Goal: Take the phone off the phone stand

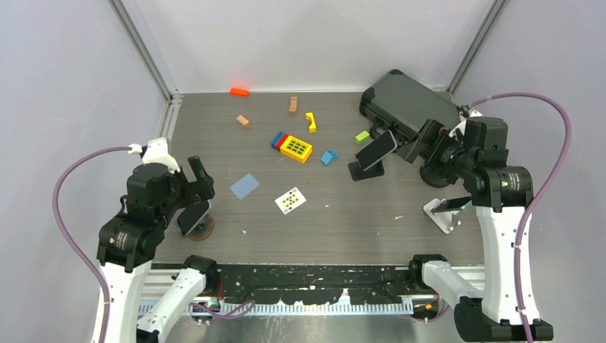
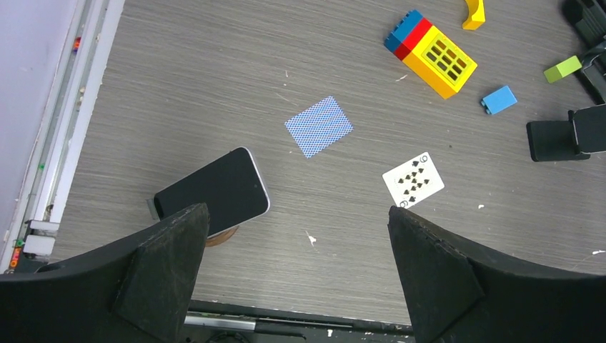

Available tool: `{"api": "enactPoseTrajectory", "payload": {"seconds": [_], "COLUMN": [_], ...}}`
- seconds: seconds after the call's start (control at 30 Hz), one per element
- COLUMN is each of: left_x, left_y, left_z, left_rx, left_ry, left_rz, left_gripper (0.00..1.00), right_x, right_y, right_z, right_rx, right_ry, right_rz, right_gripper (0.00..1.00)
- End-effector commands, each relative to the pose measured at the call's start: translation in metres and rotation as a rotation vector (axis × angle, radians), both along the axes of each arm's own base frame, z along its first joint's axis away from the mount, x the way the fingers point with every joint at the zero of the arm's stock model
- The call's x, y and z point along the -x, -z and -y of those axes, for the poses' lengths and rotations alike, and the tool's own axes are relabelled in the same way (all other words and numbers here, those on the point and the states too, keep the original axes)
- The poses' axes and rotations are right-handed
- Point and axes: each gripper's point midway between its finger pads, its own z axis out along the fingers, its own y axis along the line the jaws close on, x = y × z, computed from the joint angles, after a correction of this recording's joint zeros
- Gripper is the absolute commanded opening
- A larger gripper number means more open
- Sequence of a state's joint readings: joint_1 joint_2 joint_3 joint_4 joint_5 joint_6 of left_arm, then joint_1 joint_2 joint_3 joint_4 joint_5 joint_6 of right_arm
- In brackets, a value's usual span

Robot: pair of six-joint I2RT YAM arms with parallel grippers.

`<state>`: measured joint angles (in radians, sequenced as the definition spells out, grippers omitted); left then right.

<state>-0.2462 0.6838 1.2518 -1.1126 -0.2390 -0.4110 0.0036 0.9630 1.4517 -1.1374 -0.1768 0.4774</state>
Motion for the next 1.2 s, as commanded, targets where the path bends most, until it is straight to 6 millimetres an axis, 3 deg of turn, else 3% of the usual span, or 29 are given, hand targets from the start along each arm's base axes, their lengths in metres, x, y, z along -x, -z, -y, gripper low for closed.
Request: {"api": "enactPoseTrajectory", "payload": {"seconds": [0.0,0.1,0.23,0.27,0.3,0.37,0.4,0.43,0.47,0.5,0.53,0.57,0.6,0.7,0.73,0.77,0.8,0.83,0.87,0.9,0.93,0.97,1.0,1.03,1.07,1.1,1.17], "left_x": [0.000,0.001,-0.002,-0.002,-0.003,-0.002,0.000,0.002,0.005,0.008,0.011,0.015,0.018,0.025,0.027,0.029,0.030,0.031,0.032,0.032,0.032,0.032,0.031,0.030,0.029,0.029,0.029], "left_y": [0.004,0.008,0.007,0.005,0.003,-0.001,-0.003,-0.005,-0.008,-0.011,-0.014,-0.014,-0.015,-0.011,-0.010,-0.010,-0.011,-0.013,-0.015,-0.017,-0.019,-0.021,-0.023,-0.024,-0.025,-0.026,-0.028], "left_z": [0.000,-0.007,-0.004,-0.003,-0.003,-0.007,-0.011,-0.015,-0.021,-0.026,-0.031,-0.036,-0.041,-0.048,-0.049,-0.050,-0.052,-0.053,-0.055,-0.057,-0.057,-0.057,-0.057,-0.056,-0.056,-0.056,-0.057], "left_rx": [-0.014,-0.035,-0.035,-0.034,-0.037,-0.051,-0.062,-0.072,-0.081,-0.091,-0.105,-0.120,-0.134,-0.163,-0.164,-0.166,-0.169,-0.171,-0.174,-0.176,-0.177,-0.177,-0.179,-0.183,-0.188,-0.193,-0.205], "left_ry": [0.016,-0.018,-0.002,0.003,0.003,-0.010,-0.026,-0.048,-0.076,-0.098,-0.118,-0.135,-0.154,-0.182,-0.185,-0.187,-0.193,-0.202,-0.210,-0.215,-0.217,-0.216,-0.213,-0.207,-0.203,-0.199,-0.198], "left_rz": [-0.001,-0.008,-0.024,-0.024,-0.023,-0.019,-0.019,-0.018,-0.011,-0.006,0.002,-0.001,-0.006,-0.022,-0.022,-0.018,-0.011,-0.003,0.007,0.016,0.025,0.031,0.037,0.040,0.041,0.043,0.048], "left_gripper": [1.00,1.00,1.00,1.00,1.00,1.00,1.00,0.99,0.99,1.00,1.00,1.00,1.00,1.00,1.00,1.00,1.00,1.00,1.00,1.00,1.00,1.00,1.00,1.00,1.00,1.00,1.00], "right_x": [-0.003,-0.011,-0.026,-0.023,-0.032,-0.027,-0.033,-0.030,-0.034,-0.034,-0.037,-0.032,-0.033,-0.026,-0.025,-0.023,-0.015,-0.014,-0.012,-0.011,-0.010,-0.008,-0.008,-0.004,-0.003,0.000,0.003], "right_y": [-0.008,-0.009,0.004,0.007,0.006,0.010,0.020,0.016,0.028,0.035,0.032,0.047,0.045,0.069,0.059,0.080,0.069,0.084,0.074,0.088,0.077,0.090,0.078,0.090,0.077,0.086,0.086], "right_z": [-0.017,-0.032,-0.060,-0.084,-0.090,-0.143,-0.158,-0.185,-0.203,-0.233,-0.251,-0.279,-0.296,-0.362,-0.380,-0.398,-0.417,-0.430,-0.444,-0.455,-0.467,-0.478,-0.490,-0.500,-0.511,-0.520,-0.536], "right_rx": [-0.069,-0.157,-0.166,-0.171,-0.152,-0.161,-0.160,-0.182,-0.178,-0.189,-0.214,-0.203,-0.224,-0.231,-0.264,-0.247,-0.290,-0.287,-0.316,-0.316,-0.348,-0.352,-0.387,-0.396,-0.431,-0.438,-0.463], "right_ry": [-0.080,-0.098,-0.107,-0.162,-0.146,-0.258,-0.258,-0.317,-0.326,-0.378,-0.394,-0.443,-0.465,-0.559,-0.591,-0.610,-0.662,-0.685,-0.707,-0.726,-0.748,-0.768,-0.791,-0.818,-0.843,-0.864,-0.895], "right_rz": [0.037,0.041,0.028,0.014,0.040,0.043,0.021,0.048,0.024,0.026,0.052,0.019,0.032,-0.013,0.005,-0.030,-0.018,-0.048,-0.026,-0.051,-0.027,-0.054,-0.029,-0.057,-0.031,-0.054,-0.052], "right_gripper": [1.00,1.00,1.00,1.00,1.00,1.00,1.00,1.00,1.00,1.00,1.00,1.00,0.99,0.95,0.94,0.93,0.92,0.92,0.91,0.91,0.90,0.89,0.88,0.86,0.83,0.82,0.79]}}
